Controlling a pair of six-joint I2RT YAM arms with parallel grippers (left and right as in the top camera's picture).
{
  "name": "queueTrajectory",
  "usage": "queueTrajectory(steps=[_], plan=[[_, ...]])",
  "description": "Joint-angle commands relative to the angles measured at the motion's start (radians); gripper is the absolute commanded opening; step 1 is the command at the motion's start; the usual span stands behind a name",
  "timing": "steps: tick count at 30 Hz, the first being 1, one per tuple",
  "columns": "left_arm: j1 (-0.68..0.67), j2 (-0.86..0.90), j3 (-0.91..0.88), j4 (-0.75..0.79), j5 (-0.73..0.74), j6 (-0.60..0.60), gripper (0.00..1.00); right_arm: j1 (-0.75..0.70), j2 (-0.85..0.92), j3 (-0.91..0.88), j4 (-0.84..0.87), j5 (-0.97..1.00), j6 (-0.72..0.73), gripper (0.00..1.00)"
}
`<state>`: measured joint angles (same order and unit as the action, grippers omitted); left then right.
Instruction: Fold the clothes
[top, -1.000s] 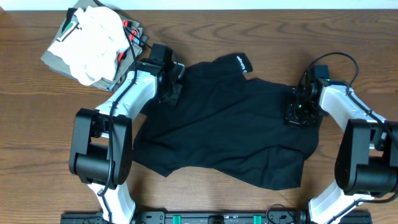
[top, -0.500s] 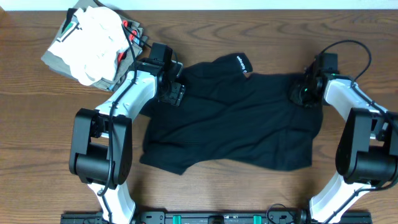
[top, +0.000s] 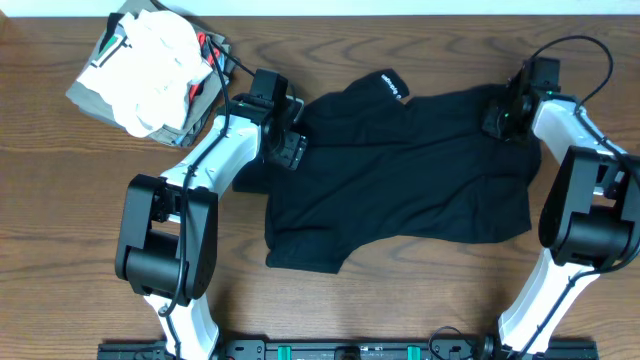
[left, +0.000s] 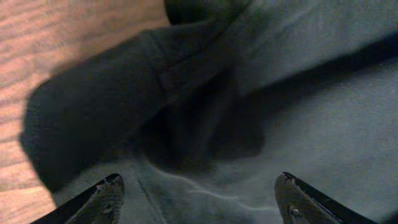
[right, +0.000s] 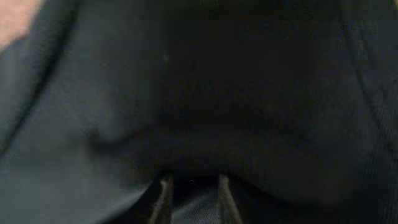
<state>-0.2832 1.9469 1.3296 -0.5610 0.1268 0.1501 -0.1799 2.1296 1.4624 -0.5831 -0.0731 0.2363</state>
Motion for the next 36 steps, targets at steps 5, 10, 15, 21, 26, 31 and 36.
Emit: queueTrajectory(steps=[5,10,15,21,26,31,36], plan=[[0.0,-0.003,0.017,0.086,-0.004,-0.02,0.8,-0.087,0.056,0.156,-0.236,0.096,-0.114,0.29],[-0.016,-0.003,0.063,0.13,-0.004,0.009,0.83,-0.101,0.044,0.306,-0.444,-0.04,-0.174,0.33],[-0.062,-0.003,0.125,0.153,-0.004,0.064,0.83,-0.069,0.006,0.468,-0.618,-0.168,-0.236,0.4],[-0.132,-0.001,0.143,0.26,-0.004,0.127,0.9,0.001,-0.041,0.57,-0.703,-0.174,-0.238,0.46],[-0.183,0.027,0.143,0.359,-0.005,0.161,0.95,0.039,-0.068,0.574,-0.721,-0.174,-0.237,0.48],[-0.223,0.111,0.143,0.442,-0.01,0.171,0.97,0.041,-0.071,0.574,-0.751,-0.174,-0.234,0.48],[-0.228,0.194,0.143,0.504,-0.034,0.171,0.97,0.041,-0.071,0.574,-0.776,-0.171,-0.233,0.47]])
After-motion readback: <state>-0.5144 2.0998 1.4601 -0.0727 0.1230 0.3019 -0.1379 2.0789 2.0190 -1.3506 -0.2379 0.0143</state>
